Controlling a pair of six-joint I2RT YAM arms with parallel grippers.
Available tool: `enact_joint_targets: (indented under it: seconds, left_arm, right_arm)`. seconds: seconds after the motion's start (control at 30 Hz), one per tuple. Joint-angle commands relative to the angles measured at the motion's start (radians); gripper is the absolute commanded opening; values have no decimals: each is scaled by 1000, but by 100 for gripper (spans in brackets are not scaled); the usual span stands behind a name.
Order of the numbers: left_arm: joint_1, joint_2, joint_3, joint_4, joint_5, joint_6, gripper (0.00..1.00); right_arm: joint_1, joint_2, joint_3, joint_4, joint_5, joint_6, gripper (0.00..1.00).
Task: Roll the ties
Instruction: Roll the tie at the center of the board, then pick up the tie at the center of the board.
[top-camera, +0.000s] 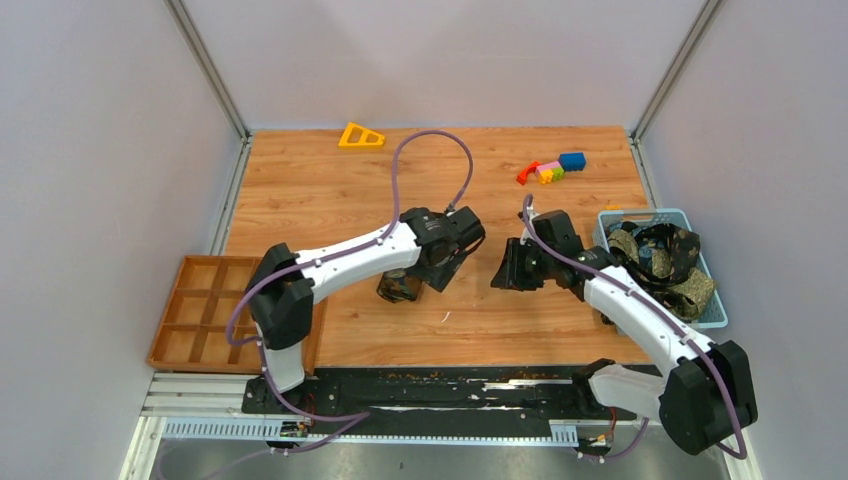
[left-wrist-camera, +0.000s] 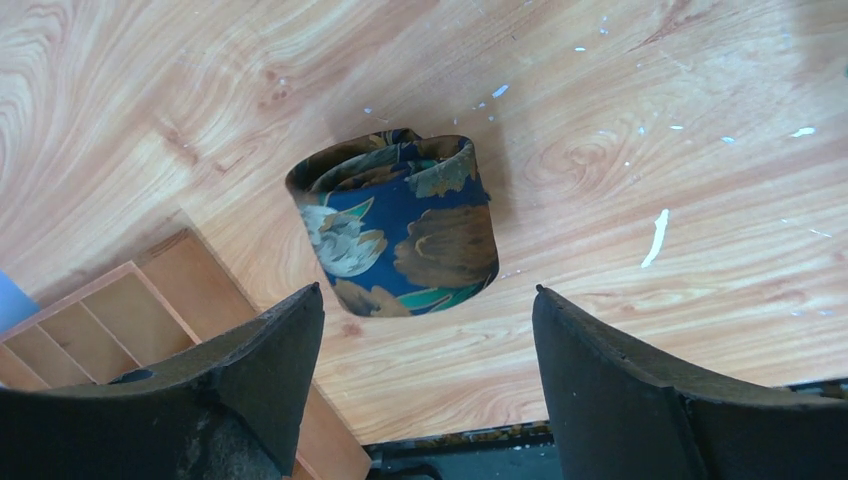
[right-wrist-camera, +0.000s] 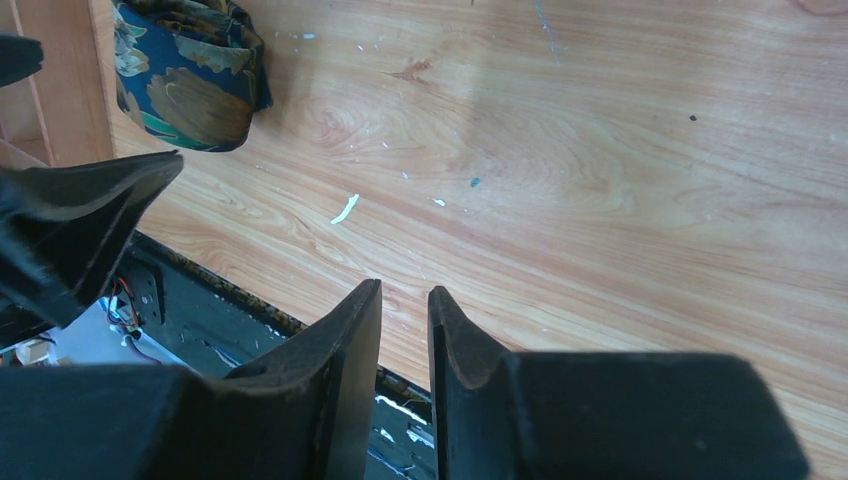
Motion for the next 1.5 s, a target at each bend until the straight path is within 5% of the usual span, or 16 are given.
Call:
enact_joint_targets:
  seconds: [0.0,0.47,0.6,0.7,0.83,1.2,1.47]
  left_arm:
    - [8,-119,11,16,-23,9,84]
    - [320,-501,-380,392,225,-13,100]
    - [419,-465,-439,415,376,-5,100]
    - [426,-441,-476,469,399,1,100]
    - [428,-416,-516,534,462,14,100]
    - [439,-311,-576,586,516,47,100]
    - [440,-268,-606,629,557,44,100]
  right_arm:
    - [-1,-28,48,17,7,26,25]
    - [-1,-17,-39,171,89,29,27]
    - [-1,-18,-74,253,86,12,36]
    - [-1,-17,-98,298,97,-4,59]
    - [-2,-8,-130,345,100,-17,71]
    - [-1,20,-193,435,87,-57,85]
    - [-2,56,-207,463,90,-86,86]
